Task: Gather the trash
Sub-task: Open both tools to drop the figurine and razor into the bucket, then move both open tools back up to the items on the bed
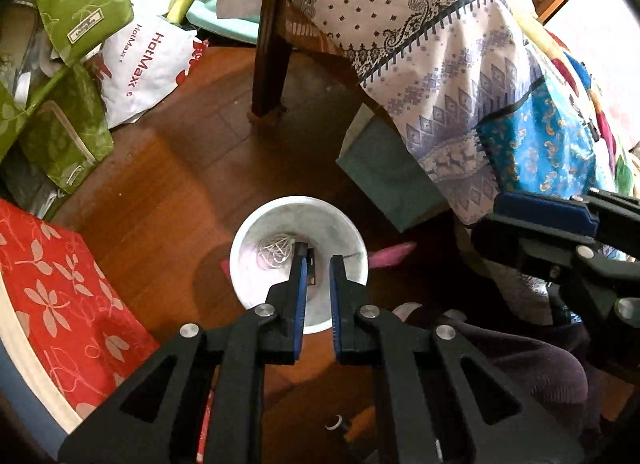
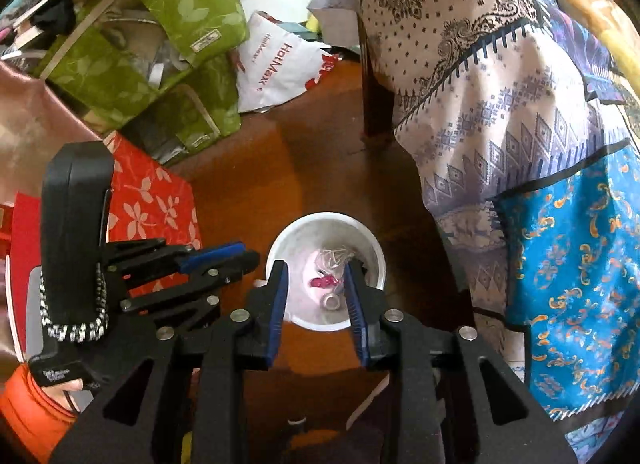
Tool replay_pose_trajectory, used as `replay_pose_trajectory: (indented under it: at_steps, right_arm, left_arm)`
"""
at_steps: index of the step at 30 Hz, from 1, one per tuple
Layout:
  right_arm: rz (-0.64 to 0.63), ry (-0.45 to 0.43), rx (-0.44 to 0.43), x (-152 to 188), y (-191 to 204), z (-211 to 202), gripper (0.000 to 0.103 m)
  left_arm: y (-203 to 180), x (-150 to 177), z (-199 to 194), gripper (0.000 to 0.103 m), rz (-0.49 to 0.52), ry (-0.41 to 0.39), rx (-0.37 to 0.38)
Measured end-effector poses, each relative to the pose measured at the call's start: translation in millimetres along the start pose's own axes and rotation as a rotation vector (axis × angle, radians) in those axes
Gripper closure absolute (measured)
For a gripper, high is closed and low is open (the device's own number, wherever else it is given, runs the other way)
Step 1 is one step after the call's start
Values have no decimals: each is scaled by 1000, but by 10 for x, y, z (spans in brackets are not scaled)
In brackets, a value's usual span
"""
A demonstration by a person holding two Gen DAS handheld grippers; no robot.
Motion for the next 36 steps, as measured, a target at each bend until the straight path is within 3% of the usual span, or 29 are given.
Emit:
replay_pose_trajectory:
  at_steps: [5,12,18,24,26,28,30,36]
  right_arm:
    - [14,-10,17,-16,-44,-22,74]
    - [0,-53,39,0,-75,-207,74]
    - [-24,-159,54,48,-79,-625,74]
    - [-9,-278,45,107,-170,-1120,73]
    - [4,-317,44,132,-218,-1279,67]
    - [26,-366,44,158,-293,-1467,45]
    - [51,-431,47,193,-389,-1671,39]
    - [101,-539,105,292,-715,-2126,38]
  left_arm:
    - [-22,-13,-71,85,40,-12,-47]
    - [-50,-54,-388,84,50,-69,-68]
    - [-190,-124,-858,80,65,-166,-91]
    - [-504,-230,-1399,66,111,-283,-122]
    - [-619,-265,-1562,48,125,-319,-133]
    - [-765,-307,-1719,37,136,-359,-147]
    - [-915,-344,-1844,37,152,-392,-144]
    - [-1406,-471,-2054,36,215,-444,-115]
Point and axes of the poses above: each gripper's, at about its wrist camera, not at the fingertips, and z roughly the way its jaws point, y to its left, x to its underside, the point moved 4 cm from there along z, roughly the way its jaws point, and after that the axes turned 10 degrees about z, right-handed, at the moved point
